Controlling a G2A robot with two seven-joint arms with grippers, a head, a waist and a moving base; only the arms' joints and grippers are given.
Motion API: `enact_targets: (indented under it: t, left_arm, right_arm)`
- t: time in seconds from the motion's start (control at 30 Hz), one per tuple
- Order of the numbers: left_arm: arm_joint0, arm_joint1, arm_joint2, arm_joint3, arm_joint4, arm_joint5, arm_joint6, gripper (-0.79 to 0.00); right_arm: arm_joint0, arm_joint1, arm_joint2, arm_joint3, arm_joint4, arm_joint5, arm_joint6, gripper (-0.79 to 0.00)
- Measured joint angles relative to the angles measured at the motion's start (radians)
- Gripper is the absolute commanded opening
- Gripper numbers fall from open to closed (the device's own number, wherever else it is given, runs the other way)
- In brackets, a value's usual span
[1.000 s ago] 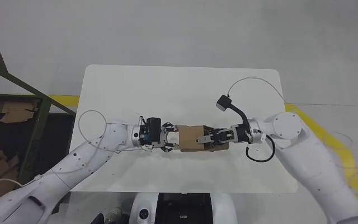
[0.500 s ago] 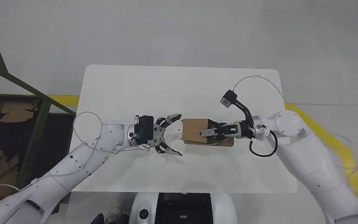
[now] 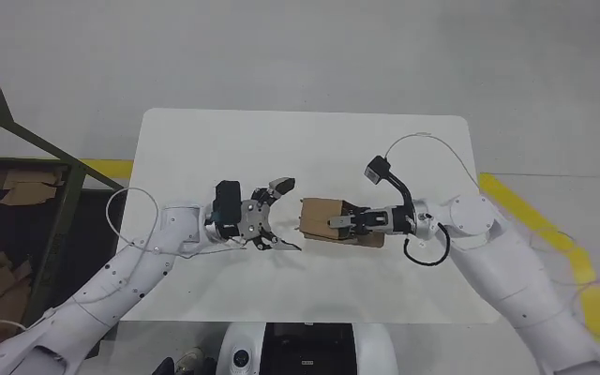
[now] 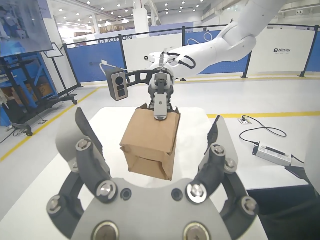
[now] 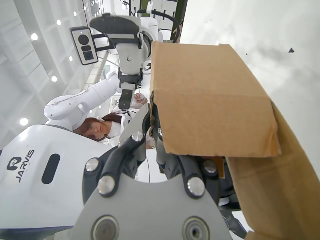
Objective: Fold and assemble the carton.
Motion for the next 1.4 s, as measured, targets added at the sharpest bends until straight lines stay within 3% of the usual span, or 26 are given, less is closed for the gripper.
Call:
enact_targets:
  t: [0.53, 0.97, 1.4]
  left_arm:
    - [0.036, -0.017, -0.026, 0.013, -0.079, 0.054, -0.314, 0.000]
    - [0.092, -0.019, -0.085, 0.065, -0.079, 0.065, -0.279, 0.000]
    - [0.049, -0.050, -0.050, 0.060, -0.058, 0.102, -0.466, 0.000]
  right_arm:
    - [0.085, -0.088, -0.188, 0.213, -0.060, -0.028, -0.113, -0.785]
    - [0.131, -0.126, -0.216, 0.356, -0.054, -0.084, -0.074, -0.785]
    - [0.133, -0.143, -0.215, 0.413, -0.097, -0.080, -0.101, -0.785]
